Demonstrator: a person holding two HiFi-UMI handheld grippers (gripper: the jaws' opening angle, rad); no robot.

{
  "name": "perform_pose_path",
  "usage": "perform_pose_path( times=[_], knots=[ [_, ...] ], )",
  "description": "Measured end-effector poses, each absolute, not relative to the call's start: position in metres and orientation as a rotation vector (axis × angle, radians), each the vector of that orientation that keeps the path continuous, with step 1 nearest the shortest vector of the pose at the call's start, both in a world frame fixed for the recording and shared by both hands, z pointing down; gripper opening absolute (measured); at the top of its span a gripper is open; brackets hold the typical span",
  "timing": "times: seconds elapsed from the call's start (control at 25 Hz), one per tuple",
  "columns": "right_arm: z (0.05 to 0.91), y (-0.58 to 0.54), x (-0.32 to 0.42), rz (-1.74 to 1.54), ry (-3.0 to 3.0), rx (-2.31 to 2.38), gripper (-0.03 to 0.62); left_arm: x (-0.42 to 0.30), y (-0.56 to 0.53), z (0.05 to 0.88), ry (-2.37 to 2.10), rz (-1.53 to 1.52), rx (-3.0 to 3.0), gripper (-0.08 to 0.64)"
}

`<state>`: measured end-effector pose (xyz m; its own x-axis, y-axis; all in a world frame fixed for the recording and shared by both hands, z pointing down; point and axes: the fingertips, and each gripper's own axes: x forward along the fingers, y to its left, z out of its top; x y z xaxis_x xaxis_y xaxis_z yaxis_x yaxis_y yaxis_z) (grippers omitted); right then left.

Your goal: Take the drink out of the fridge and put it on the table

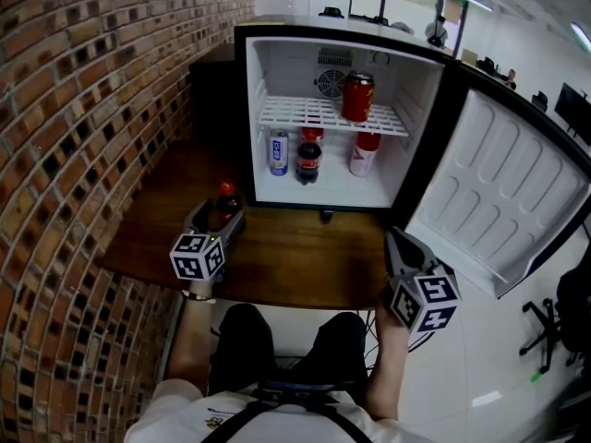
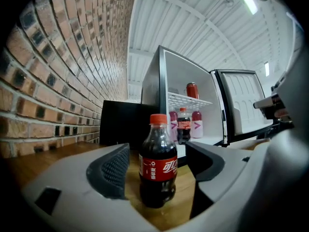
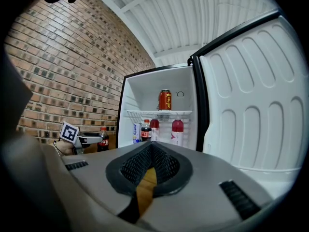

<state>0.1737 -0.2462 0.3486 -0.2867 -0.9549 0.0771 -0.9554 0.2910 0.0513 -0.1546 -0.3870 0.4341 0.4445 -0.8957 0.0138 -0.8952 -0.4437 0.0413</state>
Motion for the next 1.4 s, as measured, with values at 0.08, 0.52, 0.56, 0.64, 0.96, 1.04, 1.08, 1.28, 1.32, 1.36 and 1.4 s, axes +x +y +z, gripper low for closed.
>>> perform_pose_path(
  times=[0.08, 0.52, 0.56, 0.64, 0.96, 1.04, 1.08, 1.28, 1.32, 1.36, 1.4],
  knots=[
    [0.351, -0.248, 0.175, 0.014, -2.443, 1.820, 0.017, -0.157, -0.372, 0.428, -1.627, -0.012, 2.635, 0.360],
    [0.352, -0.251, 0.176, -0.028, -2.409, 1.844, 0.017, -0.114, -0.320, 0.395, -1.584, -0.008, 2.746, 0.000],
    [0.352, -0.251, 0.177, -0.035, -2.407, 1.852, 0.017, -0.103, -0.319, 0.395, -1.552, 0.007, 2.764, 0.000],
    [0.352, -0.250, 0.179, -0.047, -2.406, 1.871, 0.017, -0.076, -0.318, 0.397, -1.467, 0.030, 2.799, 0.000],
    [0.360, -0.254, 0.185, -0.050, -2.394, 1.898, 0.017, 0.005, -0.317, 0.395, -1.284, 0.043, 2.882, 0.000],
    [0.362, -0.255, 0.185, -0.053, -2.393, 1.910, 0.017, 0.012, -0.318, 0.392, -1.277, 0.027, 2.876, -0.001],
    [0.362, -0.255, 0.185, -0.057, -2.393, 1.916, 0.015, 0.014, -0.318, 0.391, -1.273, 0.018, 2.871, -0.001],
    [0.363, -0.255, 0.187, -0.080, -2.381, 1.937, 0.015, 0.021, -0.317, 0.392, -1.270, 0.012, 2.863, -0.001],
    [0.363, -0.255, 0.187, -0.081, -2.379, 1.939, 0.015, 0.021, -0.316, 0.392, -1.274, 0.016, 2.862, -0.001],
    [0.363, -0.255, 0.187, -0.081, -2.377, 1.941, 0.015, 0.021, -0.316, 0.393, -1.276, 0.020, 2.861, -0.002],
    [0.363, -0.255, 0.187, -0.080, -2.377, 1.942, 0.015, 0.020, -0.316, 0.393, -1.278, 0.023, 2.861, -0.001]
  ],
)
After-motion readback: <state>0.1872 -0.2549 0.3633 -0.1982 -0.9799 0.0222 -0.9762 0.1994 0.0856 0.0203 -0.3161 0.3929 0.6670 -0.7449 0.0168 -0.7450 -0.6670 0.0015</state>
